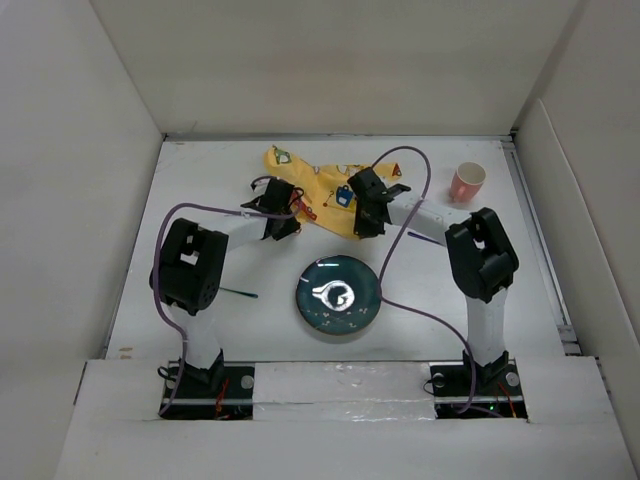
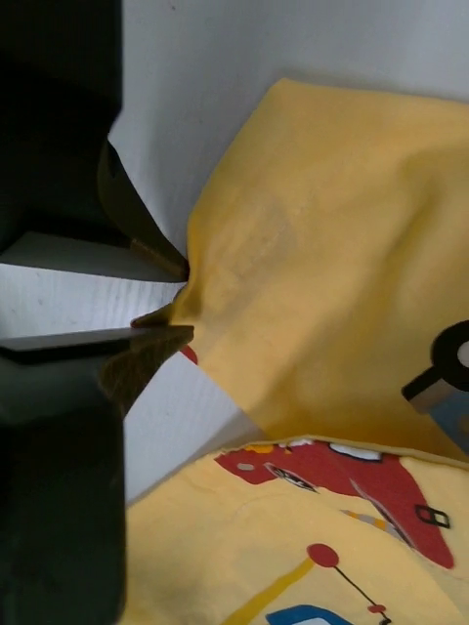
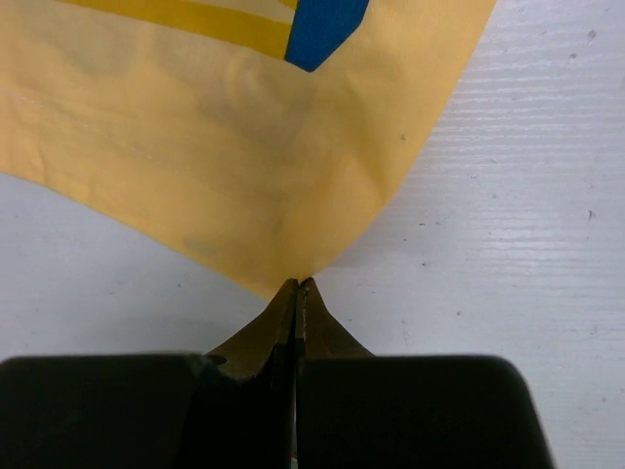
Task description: Set the dinner table for one person
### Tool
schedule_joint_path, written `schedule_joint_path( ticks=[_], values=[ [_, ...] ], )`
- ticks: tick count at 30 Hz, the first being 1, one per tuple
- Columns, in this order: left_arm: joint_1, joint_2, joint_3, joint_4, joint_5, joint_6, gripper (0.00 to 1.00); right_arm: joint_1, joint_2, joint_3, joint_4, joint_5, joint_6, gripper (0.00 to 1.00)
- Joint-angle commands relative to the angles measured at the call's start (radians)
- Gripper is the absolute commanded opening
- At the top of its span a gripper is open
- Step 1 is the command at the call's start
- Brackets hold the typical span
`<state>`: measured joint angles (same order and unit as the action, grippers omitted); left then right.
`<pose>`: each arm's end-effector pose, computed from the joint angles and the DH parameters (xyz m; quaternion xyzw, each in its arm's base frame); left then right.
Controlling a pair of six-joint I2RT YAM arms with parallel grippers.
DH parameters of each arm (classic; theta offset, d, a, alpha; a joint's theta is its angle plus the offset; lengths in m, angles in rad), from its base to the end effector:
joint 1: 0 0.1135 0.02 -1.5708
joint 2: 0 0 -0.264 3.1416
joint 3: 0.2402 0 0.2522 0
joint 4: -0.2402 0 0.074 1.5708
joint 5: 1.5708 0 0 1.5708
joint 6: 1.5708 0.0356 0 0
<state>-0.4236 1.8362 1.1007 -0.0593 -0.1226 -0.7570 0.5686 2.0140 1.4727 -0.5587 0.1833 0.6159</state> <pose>0.3552 -0.1554 0.1704 -0.1762 0.9073 -0.1631 0.3453 0.3604 0.2226 0.1801 0.0442 0.9676 0.0558 0.2424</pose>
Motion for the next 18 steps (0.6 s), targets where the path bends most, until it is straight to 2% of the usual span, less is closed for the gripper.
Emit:
schedule_joint_path(
  ticks=[1, 2, 3, 4, 9, 11, 14, 18],
  values=[
    [-0.003, 0.058, 0.047, -0.08, -0.046, 0.013, 0.2, -0.012, -0.077, -0.003, 0.057, -0.008, -0.022, 0.0],
    [-0.003, 0.063, 0.053, -0.091, -0.054, 0.018, 0.16, -0.024, -0.078, 0.003, 0.056, -0.014, -0.025, 0.0],
    [-0.003, 0.066, 0.051, -0.094, -0.066, 0.022, 0.04, -0.024, -0.08, 0.008, 0.054, -0.016, -0.028, 0.0],
    [-0.012, 0.066, 0.05, -0.096, -0.069, 0.024, 0.0, -0.024, -0.083, 0.009, 0.056, -0.019, -0.031, 0.0],
    [-0.012, -0.023, 0.048, -0.111, -0.084, 0.048, 0.0, -0.052, -0.119, 0.012, 0.052, -0.025, -0.048, 0.0],
    [-0.012, -0.083, 0.074, -0.135, -0.098, 0.083, 0.0, -0.061, -0.181, 0.011, 0.043, -0.012, -0.059, 0.0],
    [0.014, -0.277, 0.134, -0.16, -0.111, 0.142, 0.0, -0.093, -0.3, 0.017, 0.03, 0.001, -0.087, 0.0],
    [0.083, -0.437, 0.24, -0.204, -0.14, 0.191, 0.0, -0.147, -0.457, 0.073, -0.021, 0.03, -0.128, 0.0]
  ],
)
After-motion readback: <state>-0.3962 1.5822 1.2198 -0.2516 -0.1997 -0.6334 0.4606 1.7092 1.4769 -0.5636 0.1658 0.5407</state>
